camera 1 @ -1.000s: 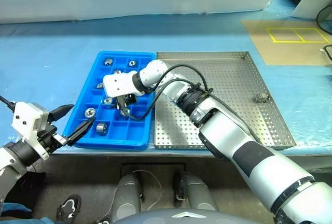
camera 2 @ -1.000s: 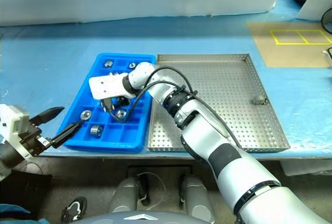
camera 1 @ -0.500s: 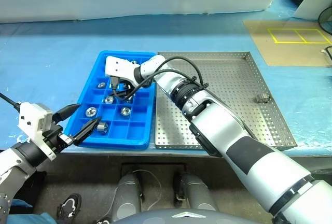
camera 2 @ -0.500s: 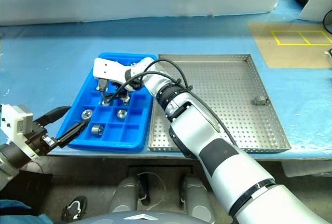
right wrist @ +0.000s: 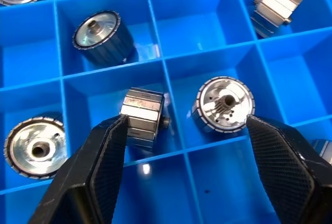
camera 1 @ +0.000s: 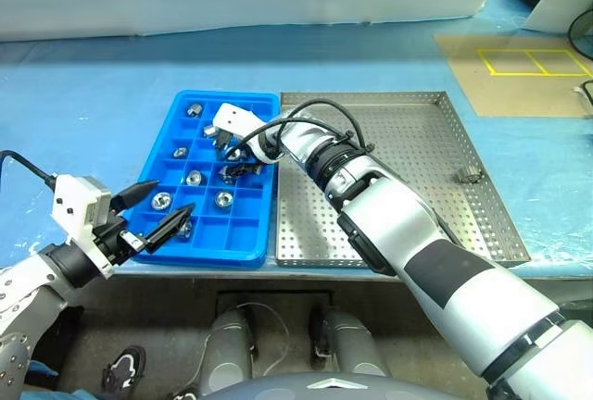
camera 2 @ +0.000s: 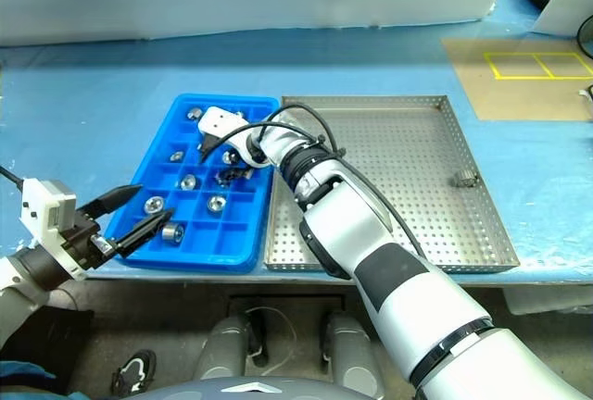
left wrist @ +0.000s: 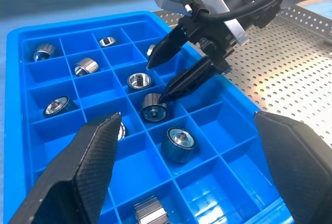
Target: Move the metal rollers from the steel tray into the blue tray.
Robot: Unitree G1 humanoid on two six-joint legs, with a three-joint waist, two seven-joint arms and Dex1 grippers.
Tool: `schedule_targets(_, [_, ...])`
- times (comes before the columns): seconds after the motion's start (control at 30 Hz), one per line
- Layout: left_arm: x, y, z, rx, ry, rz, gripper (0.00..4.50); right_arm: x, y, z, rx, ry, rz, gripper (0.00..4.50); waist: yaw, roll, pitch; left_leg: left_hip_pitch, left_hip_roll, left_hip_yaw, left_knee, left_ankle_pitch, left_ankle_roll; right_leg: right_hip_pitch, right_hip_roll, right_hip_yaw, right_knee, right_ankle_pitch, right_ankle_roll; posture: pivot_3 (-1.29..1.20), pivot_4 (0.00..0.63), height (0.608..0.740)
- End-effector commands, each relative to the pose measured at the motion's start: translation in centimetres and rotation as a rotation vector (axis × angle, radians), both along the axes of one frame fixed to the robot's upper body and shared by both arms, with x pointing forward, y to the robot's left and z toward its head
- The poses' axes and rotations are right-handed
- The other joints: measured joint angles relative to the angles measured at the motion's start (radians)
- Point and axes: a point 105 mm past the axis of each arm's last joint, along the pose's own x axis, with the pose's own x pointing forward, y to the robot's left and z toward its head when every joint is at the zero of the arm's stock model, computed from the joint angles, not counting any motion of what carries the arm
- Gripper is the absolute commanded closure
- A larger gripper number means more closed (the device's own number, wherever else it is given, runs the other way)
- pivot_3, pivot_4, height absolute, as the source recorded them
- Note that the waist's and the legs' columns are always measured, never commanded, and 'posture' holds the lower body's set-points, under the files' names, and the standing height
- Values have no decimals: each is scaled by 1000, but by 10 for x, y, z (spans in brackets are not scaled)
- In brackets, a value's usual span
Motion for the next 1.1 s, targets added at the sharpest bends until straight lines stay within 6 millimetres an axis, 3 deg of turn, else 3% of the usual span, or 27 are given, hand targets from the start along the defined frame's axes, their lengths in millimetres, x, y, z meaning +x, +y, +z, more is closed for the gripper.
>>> schedule_targets(0.03, [-3, -7, 5, 3, -27, -17, 194, -11, 22, 5, 12, -25, 64, 803, 0, 0, 0, 0, 0, 0, 0, 0, 0, 0, 0, 0, 0, 0, 0, -173, 150, 740])
schedule_targets(0.33, [-5, -9, 2, -10, -21, -9, 194, -30, 31, 23, 57, 103, 183, 803, 1, 0, 0, 0, 0, 0, 0, 0, 0, 0, 0, 0, 0, 0, 0, -164, 150, 740])
schedule_targets(0.83, [-4, -12, 0, 5, -12, -15, 194, -28, 25, -5, -9, 93, 142, 803, 13, 0, 0, 0, 0, 0, 0, 0, 0, 0, 0, 0, 0, 0, 0, -161, 150, 740])
schedule_targets(1.1, [-5, -11, -1, 3, -8, -13, 194, -40, 29, 4, 7, 164, 205, 803, 14, 1, 0, 0, 0, 0, 0, 0, 0, 0, 0, 0, 0, 0, 0, -165, 150, 740])
